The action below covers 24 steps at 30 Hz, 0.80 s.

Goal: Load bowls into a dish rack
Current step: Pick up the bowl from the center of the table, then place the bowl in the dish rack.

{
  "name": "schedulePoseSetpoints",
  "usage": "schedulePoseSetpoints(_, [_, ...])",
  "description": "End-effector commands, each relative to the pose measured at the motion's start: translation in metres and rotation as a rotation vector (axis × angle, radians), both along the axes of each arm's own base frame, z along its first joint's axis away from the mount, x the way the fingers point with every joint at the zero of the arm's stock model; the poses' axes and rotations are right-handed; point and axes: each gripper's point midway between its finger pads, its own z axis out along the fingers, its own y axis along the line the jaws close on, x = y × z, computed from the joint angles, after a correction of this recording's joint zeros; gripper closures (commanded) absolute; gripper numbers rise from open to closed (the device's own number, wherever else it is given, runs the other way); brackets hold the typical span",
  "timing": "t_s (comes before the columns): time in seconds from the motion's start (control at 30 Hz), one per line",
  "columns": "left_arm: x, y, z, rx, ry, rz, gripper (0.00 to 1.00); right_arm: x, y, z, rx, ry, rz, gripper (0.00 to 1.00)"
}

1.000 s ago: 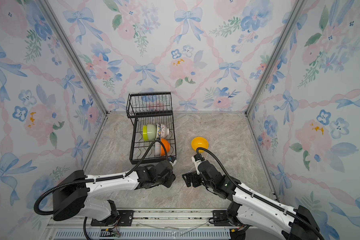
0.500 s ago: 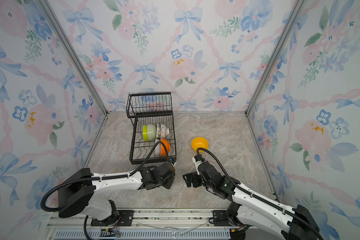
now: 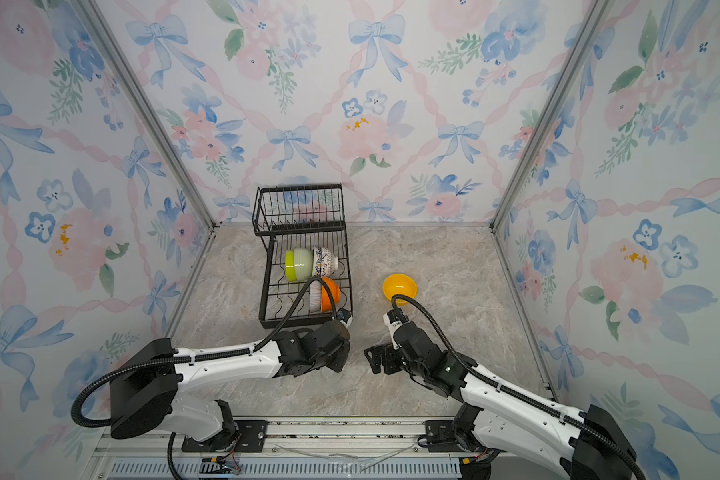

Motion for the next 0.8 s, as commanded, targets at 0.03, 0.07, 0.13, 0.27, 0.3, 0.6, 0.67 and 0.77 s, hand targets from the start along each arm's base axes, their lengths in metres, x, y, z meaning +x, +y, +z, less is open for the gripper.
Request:
schedulePoseSetpoints(0.03, [-0.012,-0.003,0.014,-0.062,0.031,-0.029,1.0,0.007,0.005,0.01,0.035,-0.017,-0.011,0.04])
schedulePoseSetpoints(0.07, [-0.012,-0.004,0.02,-0.081,0.025,-0.034,1.0,0.008,0.006,0.011,0.036,-0.02,-0.009,0.04])
schedulePoseSetpoints(0.13, [-0.012,-0.005,0.03,-0.118,0.019,-0.04,1.0,0.009,0.007,0.013,0.039,-0.024,-0.009,0.04])
schedulePoseSetpoints(0.27, [-0.008,-0.002,0.048,-0.209,0.014,-0.037,1.0,0.012,0.011,0.016,0.041,-0.023,-0.004,0.04])
schedulePoseSetpoints(0.3, [-0.007,0.001,0.053,-0.236,0.013,-0.035,1.0,0.012,0.012,0.017,0.041,-0.022,0.001,0.04])
schedulePoseSetpoints(0.6, [0.007,0.031,0.103,-0.463,-0.06,-0.015,1.0,0.017,0.019,0.031,0.046,-0.045,0.018,0.04])
schedulePoseSetpoints(0.67, [0.011,0.039,0.111,-0.493,-0.07,-0.002,1.0,0.019,0.022,0.035,0.049,-0.05,0.024,0.04])
schedulePoseSetpoints(0.77, [0.019,0.052,0.118,-0.528,-0.076,0.024,1.0,0.021,0.027,0.039,0.051,-0.055,0.036,0.04])
